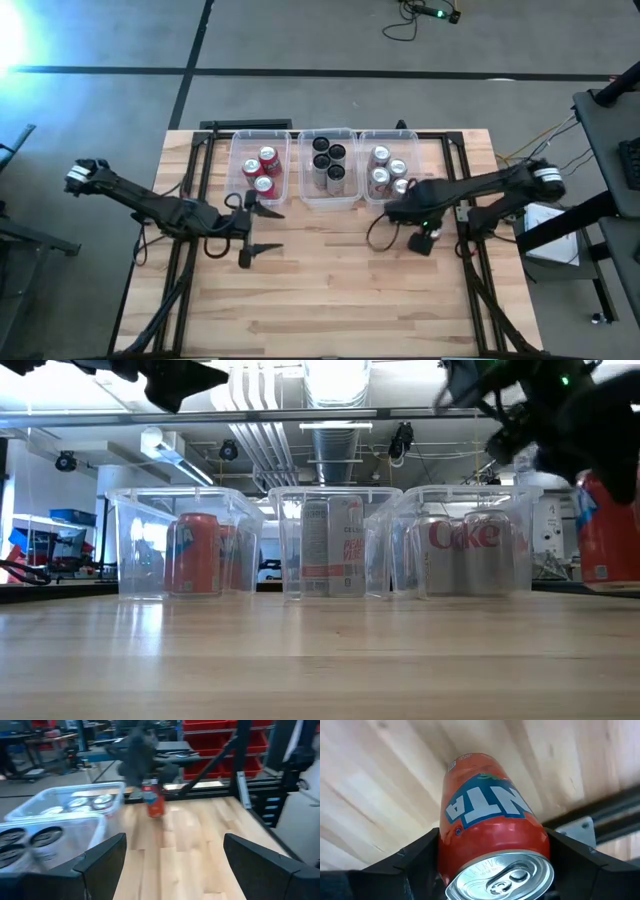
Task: Sort soda cans
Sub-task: Put the red soda can into the left transparent bin
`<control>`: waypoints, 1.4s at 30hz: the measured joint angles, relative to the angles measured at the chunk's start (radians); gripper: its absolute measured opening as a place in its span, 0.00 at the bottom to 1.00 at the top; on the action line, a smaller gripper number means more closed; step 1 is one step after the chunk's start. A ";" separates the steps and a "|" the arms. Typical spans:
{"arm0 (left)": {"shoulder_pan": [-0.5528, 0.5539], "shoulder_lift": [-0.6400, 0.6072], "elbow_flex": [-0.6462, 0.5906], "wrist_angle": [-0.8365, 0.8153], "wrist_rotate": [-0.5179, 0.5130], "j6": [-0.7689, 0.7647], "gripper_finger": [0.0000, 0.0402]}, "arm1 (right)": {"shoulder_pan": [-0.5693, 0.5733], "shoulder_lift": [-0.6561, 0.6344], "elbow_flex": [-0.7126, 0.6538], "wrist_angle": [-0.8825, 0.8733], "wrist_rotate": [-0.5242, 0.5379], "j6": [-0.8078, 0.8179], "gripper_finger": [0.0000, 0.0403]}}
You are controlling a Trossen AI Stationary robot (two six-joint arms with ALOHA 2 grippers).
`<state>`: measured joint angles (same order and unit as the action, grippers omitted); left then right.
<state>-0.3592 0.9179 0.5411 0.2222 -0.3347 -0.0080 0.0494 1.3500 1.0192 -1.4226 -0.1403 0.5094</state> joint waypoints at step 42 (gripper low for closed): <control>-0.073 -0.142 0.177 -0.767 -0.076 -0.391 0.79 | 0.148 0.961 1.287 -0.021 0.235 -0.789 0.77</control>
<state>-0.4324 0.7756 0.7184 -0.5453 -0.4111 -0.3992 0.1974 2.3108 2.3060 -1.4431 0.0950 -0.2796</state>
